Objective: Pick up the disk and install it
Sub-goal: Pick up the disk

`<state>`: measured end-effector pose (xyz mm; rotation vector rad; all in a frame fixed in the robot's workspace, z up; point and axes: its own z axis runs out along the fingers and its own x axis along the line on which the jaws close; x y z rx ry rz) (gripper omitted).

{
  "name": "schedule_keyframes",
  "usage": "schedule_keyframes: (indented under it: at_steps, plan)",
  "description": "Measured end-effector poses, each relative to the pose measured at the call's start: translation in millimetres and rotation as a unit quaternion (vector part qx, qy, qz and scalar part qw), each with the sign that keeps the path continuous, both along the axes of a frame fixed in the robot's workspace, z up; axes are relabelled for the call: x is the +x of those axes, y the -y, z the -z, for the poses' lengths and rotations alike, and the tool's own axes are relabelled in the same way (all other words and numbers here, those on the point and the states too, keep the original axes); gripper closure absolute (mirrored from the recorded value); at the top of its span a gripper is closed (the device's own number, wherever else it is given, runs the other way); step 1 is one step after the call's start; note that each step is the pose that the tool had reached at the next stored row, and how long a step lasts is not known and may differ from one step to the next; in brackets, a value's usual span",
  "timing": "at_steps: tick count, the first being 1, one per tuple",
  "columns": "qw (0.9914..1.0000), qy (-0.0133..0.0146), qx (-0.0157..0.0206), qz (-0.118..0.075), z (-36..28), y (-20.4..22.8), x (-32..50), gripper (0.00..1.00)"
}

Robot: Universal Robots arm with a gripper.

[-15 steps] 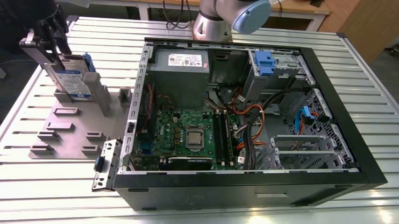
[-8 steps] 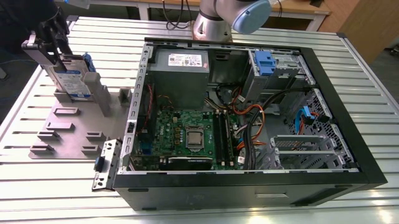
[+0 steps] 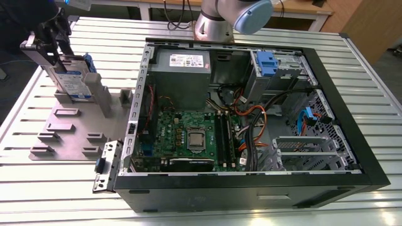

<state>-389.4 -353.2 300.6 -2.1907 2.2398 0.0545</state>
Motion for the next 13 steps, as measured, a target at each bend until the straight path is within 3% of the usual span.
schedule_keyframes:
  at_steps: [4, 13]
  plan:
    - [1.0, 0.0, 0.0, 0.0, 0.0, -2.2, 0.4, 0.41]
    - [1.0, 0.0, 0.0, 0.001, 0.0, -2.2, 1.3, 0.41]
